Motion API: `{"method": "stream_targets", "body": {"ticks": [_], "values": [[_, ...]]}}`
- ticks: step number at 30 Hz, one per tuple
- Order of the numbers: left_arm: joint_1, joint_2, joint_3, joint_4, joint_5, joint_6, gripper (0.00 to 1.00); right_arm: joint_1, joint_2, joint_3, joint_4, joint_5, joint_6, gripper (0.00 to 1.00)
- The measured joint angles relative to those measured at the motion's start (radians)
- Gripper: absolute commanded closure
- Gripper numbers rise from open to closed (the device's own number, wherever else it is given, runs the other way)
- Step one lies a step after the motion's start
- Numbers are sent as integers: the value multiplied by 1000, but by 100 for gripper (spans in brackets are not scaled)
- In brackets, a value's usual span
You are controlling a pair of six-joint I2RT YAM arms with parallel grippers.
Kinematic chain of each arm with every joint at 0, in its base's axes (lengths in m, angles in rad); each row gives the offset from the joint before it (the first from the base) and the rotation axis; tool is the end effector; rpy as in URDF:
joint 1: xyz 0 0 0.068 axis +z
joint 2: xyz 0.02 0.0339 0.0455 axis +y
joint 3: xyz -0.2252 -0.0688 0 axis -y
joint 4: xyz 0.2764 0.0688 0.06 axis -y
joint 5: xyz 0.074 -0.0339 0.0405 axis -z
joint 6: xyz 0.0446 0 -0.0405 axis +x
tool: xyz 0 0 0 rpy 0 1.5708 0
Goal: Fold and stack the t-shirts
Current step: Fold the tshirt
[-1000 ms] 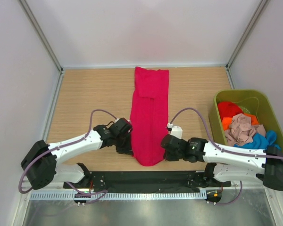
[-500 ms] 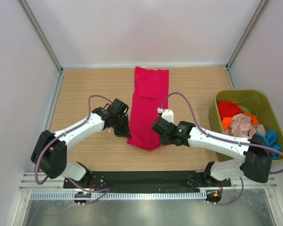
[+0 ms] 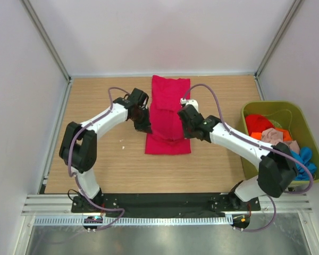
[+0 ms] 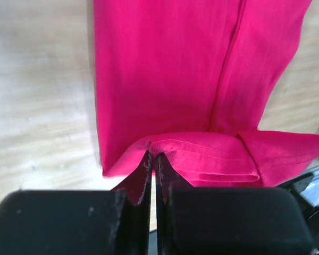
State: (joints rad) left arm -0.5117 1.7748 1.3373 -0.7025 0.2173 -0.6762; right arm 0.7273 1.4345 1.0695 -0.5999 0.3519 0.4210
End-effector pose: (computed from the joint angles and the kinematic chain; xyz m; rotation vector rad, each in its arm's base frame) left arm 0.3358 -0.1996 0.1645 -0.1659 2.8389 -0.6051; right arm 0.2605 0.2112 0.1988 -0.2391 2.4412 0.0502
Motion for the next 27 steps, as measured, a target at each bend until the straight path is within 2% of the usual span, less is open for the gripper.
{"method": "stream_targets", "body": {"ticks": [13,21,27], "values": [[135,278,389,-83,2,77,100,-167,331,220,105,-75,-130,99],[174,386,473,-93,52,95,100,-214,443,375,89,-89,-135,99],[176,409,480,-90,115,102,100,-240,470,394,40,-97,-121,99]]}}
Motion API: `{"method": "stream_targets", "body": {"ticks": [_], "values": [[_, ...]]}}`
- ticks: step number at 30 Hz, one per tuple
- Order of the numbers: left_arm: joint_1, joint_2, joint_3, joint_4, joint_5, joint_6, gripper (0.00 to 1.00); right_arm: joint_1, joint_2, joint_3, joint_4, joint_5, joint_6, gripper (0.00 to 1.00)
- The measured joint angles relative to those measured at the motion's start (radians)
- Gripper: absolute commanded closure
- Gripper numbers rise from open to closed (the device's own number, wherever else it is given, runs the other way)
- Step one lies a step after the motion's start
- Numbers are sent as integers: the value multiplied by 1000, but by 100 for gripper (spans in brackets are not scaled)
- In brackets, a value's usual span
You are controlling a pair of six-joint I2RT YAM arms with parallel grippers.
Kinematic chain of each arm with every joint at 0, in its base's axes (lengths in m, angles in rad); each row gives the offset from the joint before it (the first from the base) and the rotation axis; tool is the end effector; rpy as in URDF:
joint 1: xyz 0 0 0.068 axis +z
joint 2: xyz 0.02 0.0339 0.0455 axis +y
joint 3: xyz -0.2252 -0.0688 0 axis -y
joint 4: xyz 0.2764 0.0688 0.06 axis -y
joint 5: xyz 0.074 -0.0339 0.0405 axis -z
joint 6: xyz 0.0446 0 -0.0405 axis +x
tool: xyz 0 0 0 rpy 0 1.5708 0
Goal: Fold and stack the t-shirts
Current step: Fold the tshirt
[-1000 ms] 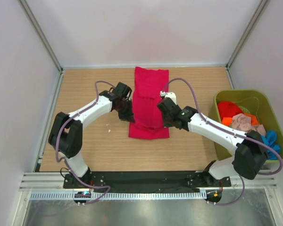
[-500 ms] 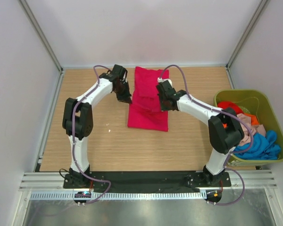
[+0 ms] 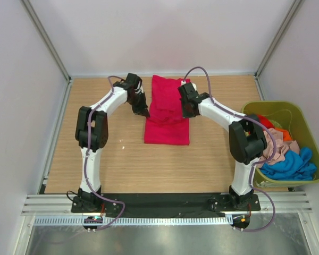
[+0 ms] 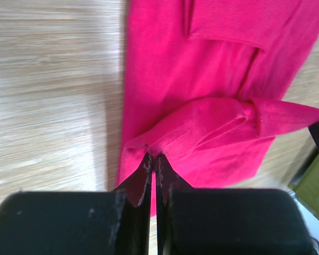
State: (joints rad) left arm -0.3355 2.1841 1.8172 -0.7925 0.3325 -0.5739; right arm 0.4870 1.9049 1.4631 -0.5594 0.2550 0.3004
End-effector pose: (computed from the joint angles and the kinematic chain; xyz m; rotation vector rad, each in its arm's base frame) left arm 0.4443 -0.1703 0.1480 -0.2388 2.8293 -0.6878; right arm 0.3875 0.1925 0.1636 -0.1407 2.5195 -0.0153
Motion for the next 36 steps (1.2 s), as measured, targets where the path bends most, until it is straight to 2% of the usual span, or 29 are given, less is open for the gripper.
{"method": "stream_targets", "body": {"ticks": [13,21,23,25,29,32,33,36], "values": [[4,33,63,32,65,-2,100,-45,23,19,-26,-22,43,99],[22,118,103,35,87,-22,99,-66,44,25,-21,-46,44,98],[27,136,112,36,94,-26,94,-71,54,32,-16,-51,43,97],[30,146,117,41,100,-29,89,-76,69,40,-12,-57,43,88],[36,163,154,41,105,-45,86,-90,116,80,-10,-60,41,86],[48,163,185,45,87,-60,75,-97,154,138,-12,-69,32,73],[55,156,184,53,71,-64,75,-97,160,155,-11,-72,29,61],[79,107,125,80,3,-69,72,-101,151,177,-8,-77,19,46]]}}
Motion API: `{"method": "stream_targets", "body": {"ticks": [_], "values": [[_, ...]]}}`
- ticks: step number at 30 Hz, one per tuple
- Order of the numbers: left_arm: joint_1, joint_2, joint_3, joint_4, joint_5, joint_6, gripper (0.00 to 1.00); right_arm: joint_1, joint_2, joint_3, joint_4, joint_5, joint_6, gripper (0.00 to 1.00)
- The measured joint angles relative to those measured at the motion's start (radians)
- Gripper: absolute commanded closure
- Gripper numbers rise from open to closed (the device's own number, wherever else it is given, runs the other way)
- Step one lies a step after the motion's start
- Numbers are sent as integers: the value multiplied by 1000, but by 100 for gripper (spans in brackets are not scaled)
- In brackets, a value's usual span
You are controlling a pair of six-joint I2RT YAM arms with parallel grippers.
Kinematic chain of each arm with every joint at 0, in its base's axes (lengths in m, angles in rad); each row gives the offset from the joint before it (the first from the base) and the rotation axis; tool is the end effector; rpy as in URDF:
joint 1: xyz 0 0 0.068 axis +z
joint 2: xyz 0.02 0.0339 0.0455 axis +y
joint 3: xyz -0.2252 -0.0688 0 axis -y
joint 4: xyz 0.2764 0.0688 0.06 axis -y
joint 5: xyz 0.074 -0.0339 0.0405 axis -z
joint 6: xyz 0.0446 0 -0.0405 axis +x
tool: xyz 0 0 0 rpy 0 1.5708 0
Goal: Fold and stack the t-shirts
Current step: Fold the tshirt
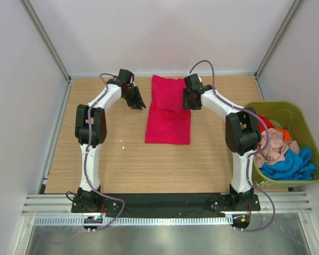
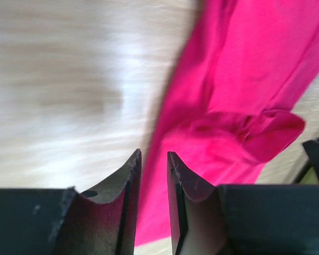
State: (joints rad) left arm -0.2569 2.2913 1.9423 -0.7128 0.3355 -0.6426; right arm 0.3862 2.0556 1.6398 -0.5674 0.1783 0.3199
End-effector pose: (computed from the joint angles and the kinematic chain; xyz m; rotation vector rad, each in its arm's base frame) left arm 0.4851 -0.1426 0.1432 -0.4061 2.7087 -0.7268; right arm 0.4359 0.1687 0.1579 -0.0155 2.5314 0.0525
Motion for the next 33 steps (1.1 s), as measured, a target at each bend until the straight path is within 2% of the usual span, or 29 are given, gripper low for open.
{"method": "stream_targets", "body": {"ticks": [3,5,8,12,16,21,28,33], "values": [[18,-90,-103,11,-43,15,71,0,-26,-4,-10,-3,-4,46],[21,-160,-173,28,-57,32,71,0,-57,-26,-13,-21,-6,51],[7,-237,-244,52,-43,54,71,0,-104,-59,-28,-53,-11,65],[-29,-258,-277,86,-13,74,70,0,-123,-82,-31,-101,-14,69],[-56,-232,-279,95,22,85,71,-1,-110,-96,-28,-151,-18,70],[-61,-125,-202,102,47,103,70,-13,-38,-95,17,-191,-19,69],[-32,32,-72,100,31,99,69,-68,48,-94,74,-230,-17,68],[2,45,-56,106,43,103,65,-90,48,-94,93,-234,-30,64]]}}
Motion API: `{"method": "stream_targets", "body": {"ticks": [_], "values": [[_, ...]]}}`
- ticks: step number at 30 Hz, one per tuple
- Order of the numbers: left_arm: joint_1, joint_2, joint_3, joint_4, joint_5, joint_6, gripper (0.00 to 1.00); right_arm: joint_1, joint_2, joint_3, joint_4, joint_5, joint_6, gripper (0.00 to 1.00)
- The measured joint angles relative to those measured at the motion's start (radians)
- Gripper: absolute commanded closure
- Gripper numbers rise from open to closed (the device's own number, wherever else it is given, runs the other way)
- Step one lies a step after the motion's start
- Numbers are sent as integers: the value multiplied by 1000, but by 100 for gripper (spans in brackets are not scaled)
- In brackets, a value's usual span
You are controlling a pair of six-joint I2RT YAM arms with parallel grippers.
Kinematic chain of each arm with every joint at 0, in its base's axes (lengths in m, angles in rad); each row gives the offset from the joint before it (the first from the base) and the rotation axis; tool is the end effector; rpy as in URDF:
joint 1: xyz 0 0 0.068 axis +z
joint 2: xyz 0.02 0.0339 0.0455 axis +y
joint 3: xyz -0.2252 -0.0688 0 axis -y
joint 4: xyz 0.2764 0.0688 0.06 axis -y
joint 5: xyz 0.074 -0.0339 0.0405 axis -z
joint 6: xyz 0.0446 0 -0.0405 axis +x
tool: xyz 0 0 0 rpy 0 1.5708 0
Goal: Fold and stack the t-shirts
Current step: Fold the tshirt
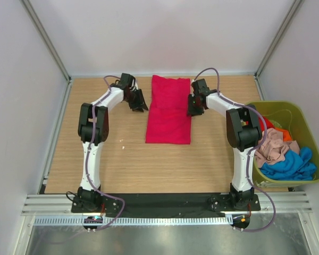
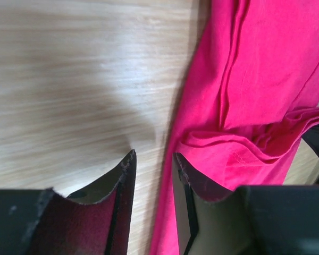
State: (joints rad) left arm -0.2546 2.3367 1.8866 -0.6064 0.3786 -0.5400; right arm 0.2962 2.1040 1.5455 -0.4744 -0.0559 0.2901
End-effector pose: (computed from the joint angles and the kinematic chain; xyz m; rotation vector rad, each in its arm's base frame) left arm 0.4873 -0.1439 0.1091 -0.2506 2.7057 -0.7556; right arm 0.4406 0.1371 0.1101 -0.0283 2.6285 0.2797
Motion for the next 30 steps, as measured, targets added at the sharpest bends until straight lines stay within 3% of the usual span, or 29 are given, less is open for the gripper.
{"method": "stream_targets", "body": {"ticks": [7,18,21,26,30], "values": [[10,0,0,13,43,67,60,-7,-6,0,2,-17,-9,56],[6,0,7,14,110,135,59,-72,-16,-7,12,-93,-3,55],[6,5,27,16,129,137,69,-78,-16,-9,25,-114,0,57],[6,16,48,25,147,144,97,-79,-16,-26,62,-150,7,62],[6,25,50,26,146,145,100,-86,-16,-37,74,-176,14,73]]}}
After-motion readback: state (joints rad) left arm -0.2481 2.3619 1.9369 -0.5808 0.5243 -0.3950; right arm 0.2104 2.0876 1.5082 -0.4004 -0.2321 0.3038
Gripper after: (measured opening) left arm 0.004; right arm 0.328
